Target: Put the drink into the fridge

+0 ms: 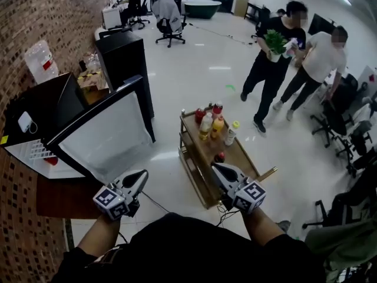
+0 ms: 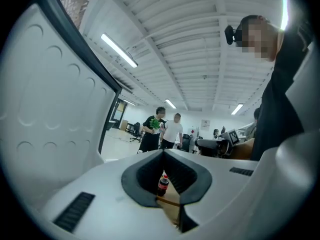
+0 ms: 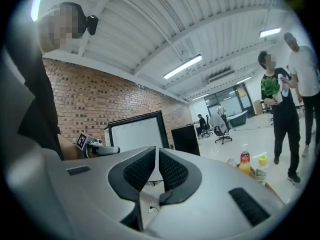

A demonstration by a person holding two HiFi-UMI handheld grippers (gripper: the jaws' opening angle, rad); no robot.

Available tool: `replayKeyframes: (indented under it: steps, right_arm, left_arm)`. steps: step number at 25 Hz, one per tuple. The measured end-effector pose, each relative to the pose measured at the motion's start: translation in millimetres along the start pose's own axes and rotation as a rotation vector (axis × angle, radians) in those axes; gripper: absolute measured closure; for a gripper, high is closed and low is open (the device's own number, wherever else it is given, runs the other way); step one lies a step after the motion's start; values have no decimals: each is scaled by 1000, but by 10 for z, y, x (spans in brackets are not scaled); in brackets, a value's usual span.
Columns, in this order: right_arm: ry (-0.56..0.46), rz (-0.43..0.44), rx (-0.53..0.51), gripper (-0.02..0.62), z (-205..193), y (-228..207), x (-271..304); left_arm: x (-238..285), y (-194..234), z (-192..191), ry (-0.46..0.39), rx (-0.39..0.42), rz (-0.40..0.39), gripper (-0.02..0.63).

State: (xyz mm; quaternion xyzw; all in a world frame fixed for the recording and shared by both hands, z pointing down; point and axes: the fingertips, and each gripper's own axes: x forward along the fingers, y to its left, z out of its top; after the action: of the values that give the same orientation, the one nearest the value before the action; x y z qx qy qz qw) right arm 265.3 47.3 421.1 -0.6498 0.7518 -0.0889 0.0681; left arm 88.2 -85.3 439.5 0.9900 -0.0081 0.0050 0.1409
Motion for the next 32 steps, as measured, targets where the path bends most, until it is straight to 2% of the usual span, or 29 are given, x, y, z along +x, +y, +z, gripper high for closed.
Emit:
replayKeyframes:
  steps: [7,8,11,14,19,25,32]
  right_arm:
    - [-12,-78,28,557,27,-562,-419]
    - [-12,-87,31,557,32,-642,-473]
    - [-13,-112,39,557,45,-870,-609]
    - [-14,-135,38,557,25,-1094,-702]
    - [-22,-156,50,557,-1,-1390,-859]
    - [-11,-198,73,557,-71,-1649,-1074]
    - [-26,-257,91,557,-102,-2009,-1353]
  left_arm:
    - [831,-71,-254,60,28,-49,602]
    - [951,-97,-294,70,36,-60,573]
    - [1295,-163,-428,105,61,-88,548]
    - [1636,-202,-622,151,90,-119,494]
    - [2189,-311,-1012,211,92,-183,409]
    - [2786,-426,-1643,308,126,-265,305]
    - [3416,-387,-2412,445,108,-298,192]
